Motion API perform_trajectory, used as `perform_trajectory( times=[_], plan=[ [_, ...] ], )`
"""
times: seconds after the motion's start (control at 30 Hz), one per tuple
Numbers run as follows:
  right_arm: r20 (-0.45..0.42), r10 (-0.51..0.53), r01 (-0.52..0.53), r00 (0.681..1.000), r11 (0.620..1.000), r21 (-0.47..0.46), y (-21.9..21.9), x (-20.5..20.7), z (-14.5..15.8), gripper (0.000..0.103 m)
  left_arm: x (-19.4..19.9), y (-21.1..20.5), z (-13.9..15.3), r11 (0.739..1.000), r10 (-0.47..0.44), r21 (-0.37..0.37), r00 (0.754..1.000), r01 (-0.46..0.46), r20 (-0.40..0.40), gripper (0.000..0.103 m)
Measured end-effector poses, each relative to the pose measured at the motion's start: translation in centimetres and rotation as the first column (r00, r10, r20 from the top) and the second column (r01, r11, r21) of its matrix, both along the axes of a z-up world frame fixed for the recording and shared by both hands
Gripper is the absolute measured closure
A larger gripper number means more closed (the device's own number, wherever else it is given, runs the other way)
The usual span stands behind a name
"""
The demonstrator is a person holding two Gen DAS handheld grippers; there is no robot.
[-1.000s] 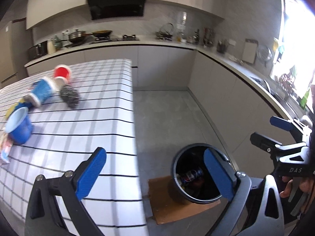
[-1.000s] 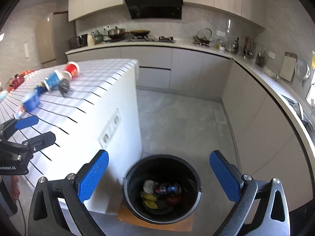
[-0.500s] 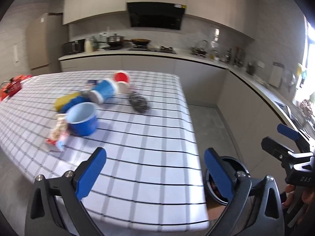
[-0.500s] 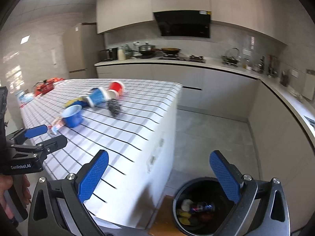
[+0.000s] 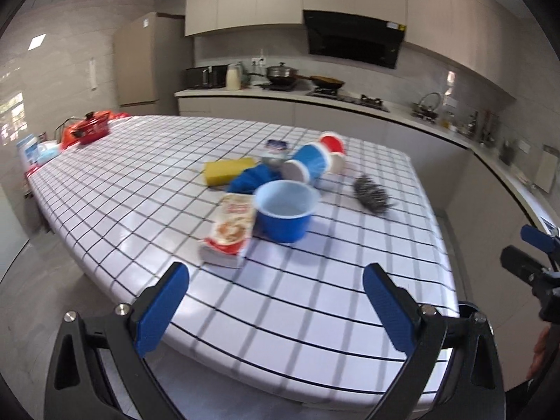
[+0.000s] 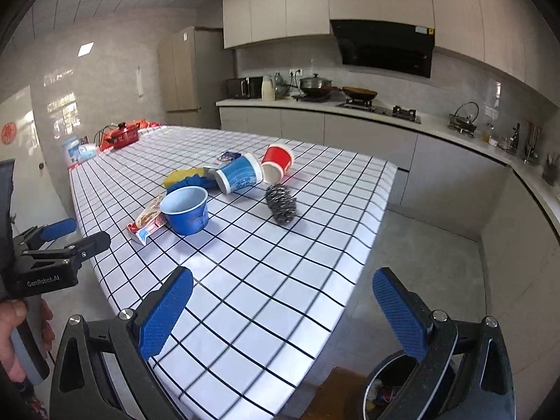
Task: Collect trash
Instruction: 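Move both tools back over the table toward the milk carton and steel wool, then grasp the steel wool with the right tool while the left tool grasps the milk carton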
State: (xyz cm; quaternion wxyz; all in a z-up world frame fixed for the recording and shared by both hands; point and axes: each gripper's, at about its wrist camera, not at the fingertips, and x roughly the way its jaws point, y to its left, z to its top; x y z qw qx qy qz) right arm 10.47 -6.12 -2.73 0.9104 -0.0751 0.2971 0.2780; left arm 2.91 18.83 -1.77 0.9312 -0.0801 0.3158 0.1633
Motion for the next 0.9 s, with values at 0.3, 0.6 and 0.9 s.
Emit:
perform_trajectory(
  times=[0.3,0.6,0.9],
  plan=[
    [-0.044,0.005,-0.006,0.999,0.999,-0.038,4.3,4.0,-1.5,0.0,3.6,4.8,-3.7,0.999,0.053,-0.001,0.995,-0.053,-0.079,0.003],
    [-0.097,0.013,-0.022,0.995,0.996,-0.088,8.0,9.1,-4.3,0.0,7.4,8.1,-7.0,0.997,0.035,-0.068,0.988,-0.046,-0.149,0.015],
    [-0.158,0.017,-0.037,0.987,0.991,-0.125,11.9,14.4,-7.3,0.007,11.1,10.6,-7.8,0.993,-0.018,-0.122,0.984,-0.004,-0.176,0.034]
  ],
)
